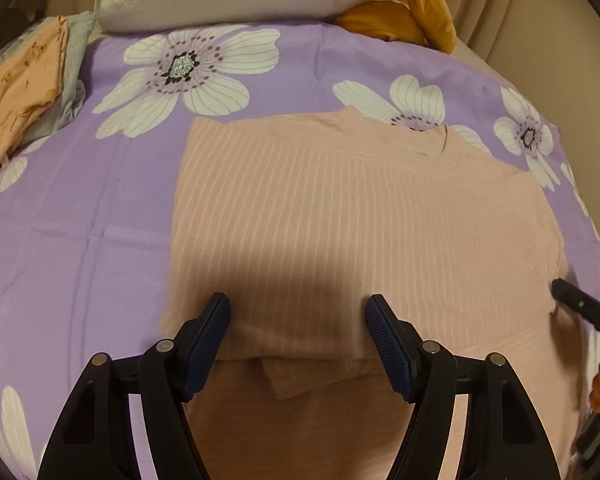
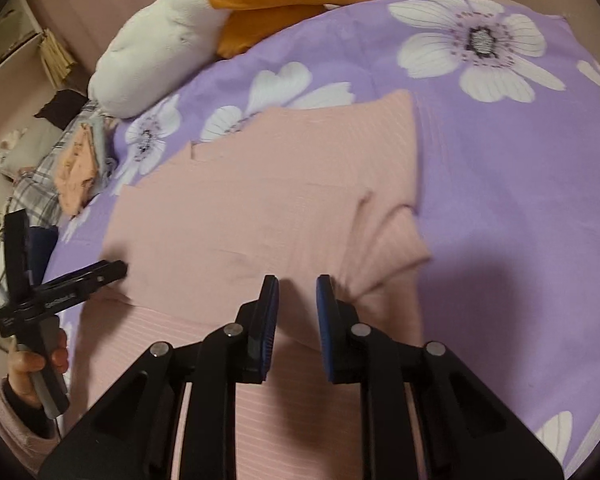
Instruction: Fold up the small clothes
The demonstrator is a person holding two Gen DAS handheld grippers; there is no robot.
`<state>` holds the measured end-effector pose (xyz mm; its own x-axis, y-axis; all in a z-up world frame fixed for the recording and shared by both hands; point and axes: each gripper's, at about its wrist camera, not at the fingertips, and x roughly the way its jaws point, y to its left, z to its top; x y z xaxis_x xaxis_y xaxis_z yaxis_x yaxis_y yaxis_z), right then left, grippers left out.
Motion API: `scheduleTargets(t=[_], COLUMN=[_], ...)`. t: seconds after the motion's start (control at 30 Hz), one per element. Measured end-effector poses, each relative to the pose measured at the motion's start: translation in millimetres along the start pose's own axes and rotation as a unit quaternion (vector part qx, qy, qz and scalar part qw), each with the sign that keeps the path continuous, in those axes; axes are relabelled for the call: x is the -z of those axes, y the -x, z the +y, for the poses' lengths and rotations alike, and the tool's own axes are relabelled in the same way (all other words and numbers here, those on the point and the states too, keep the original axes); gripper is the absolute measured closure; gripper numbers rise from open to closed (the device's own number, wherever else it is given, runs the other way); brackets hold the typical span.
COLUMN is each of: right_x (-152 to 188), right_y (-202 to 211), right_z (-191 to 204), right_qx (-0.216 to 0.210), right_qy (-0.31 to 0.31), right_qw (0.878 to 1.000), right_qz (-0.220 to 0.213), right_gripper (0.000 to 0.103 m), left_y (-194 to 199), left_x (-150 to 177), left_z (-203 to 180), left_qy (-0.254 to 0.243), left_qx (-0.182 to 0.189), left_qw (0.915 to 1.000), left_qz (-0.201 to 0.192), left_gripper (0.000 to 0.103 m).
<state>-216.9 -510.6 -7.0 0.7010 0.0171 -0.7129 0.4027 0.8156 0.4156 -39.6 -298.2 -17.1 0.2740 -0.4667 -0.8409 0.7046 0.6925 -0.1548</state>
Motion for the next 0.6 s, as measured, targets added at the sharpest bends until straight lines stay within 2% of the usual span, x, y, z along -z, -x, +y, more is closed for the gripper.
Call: scheduleTargets(t=[0.07,0.1,0.27,0.43,0.6], right_x=[-3.5,-2.3,13.6,41.0,72.3], right_y=[1.9,6.2,25.0,54.7,77.4], right_z=[-2.8,-4.5,-3.7,-3.0,-12.2], right_qx=[-0.001,0.002,-0.006,-0.01,0.0], right_qy=[-0.007,-0.009,-0.016,-0.017,-0.029], right_qw=[1.0,1.0,1.0,1.0,1.0], right_qz=[-0.001,-0.003,-0.014,-0.017,-0.007], right_gripper=[0.085,0.079,0.078,0.05,0.046], left_y=[4.7,7.5,29.2,46.7,64.5], left_x=[1.4,2.4,16.6,37.5,71.4], left_z=[1.3,1.9,5.1,13.8,31.4], left_qy=[0.003,0.004,0.005,0.019,0.045], left_qx=[0.0,0.001,0.004,0.008,0.021], left_qw=[1.0,1.0,0.9999,0.9998,0.9986], left_qz=[0.0,-0.001,-0.011,-0.003,0.017], left_gripper=[0.032,0.032,0.032,0.032,0.032])
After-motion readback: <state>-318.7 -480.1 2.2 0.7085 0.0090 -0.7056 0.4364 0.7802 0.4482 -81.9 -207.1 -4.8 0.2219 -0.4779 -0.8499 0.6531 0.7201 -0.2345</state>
